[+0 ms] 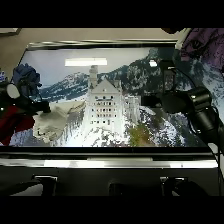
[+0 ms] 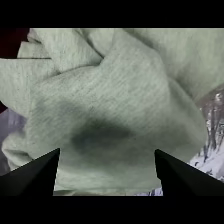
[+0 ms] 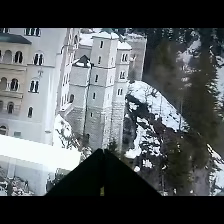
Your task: Fold the clothes and pants, and hang the long-sleeved shirts on hangers.
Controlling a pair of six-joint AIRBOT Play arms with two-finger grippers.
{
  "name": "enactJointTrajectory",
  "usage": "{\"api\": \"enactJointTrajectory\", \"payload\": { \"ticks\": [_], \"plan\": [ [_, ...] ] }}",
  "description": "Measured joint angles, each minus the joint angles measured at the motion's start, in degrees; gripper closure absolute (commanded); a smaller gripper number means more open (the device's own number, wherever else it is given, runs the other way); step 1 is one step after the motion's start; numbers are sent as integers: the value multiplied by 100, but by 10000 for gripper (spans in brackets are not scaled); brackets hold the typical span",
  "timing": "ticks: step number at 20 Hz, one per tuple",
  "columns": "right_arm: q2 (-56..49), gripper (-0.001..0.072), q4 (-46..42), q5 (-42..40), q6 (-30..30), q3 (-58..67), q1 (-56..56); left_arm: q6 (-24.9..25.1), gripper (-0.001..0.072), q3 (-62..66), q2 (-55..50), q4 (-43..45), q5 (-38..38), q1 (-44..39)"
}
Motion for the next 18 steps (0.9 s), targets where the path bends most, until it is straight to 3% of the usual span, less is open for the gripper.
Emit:
{"api": "enactJointTrajectory", "payload": {
  "ticks": [3,4,5,6,9,12,16,18],
  "plan": [
    [0,672,4,-22,13,0,0,-179,-5,-439,-302,35,490,0],
    [0,672,7,-35,31,0,0,-214,85,-535,-398,22,614,0],
    [0,672,26,-44,44,2,0,-249,485,-603,-487,-17,734,-2],
    [0,671,48,-68,50,7,0,-262,675,-649,-557,-96,811,-11],
    [4,671,72,-260,83,11,0,20,686,-706,-662,-551,1029,-140],
    [72,671,92,-704,66,22,0,420,687,-629,-702,-1679,1067,-691],
    [398,668,46,-1353,-302,24,0,555,687,-424,-726,-2979,1419,-2149],
    [603,611,-70,-1657,-424,26,0,376,686,-380,-817,-3364,1845,-2946]
  ]
}}
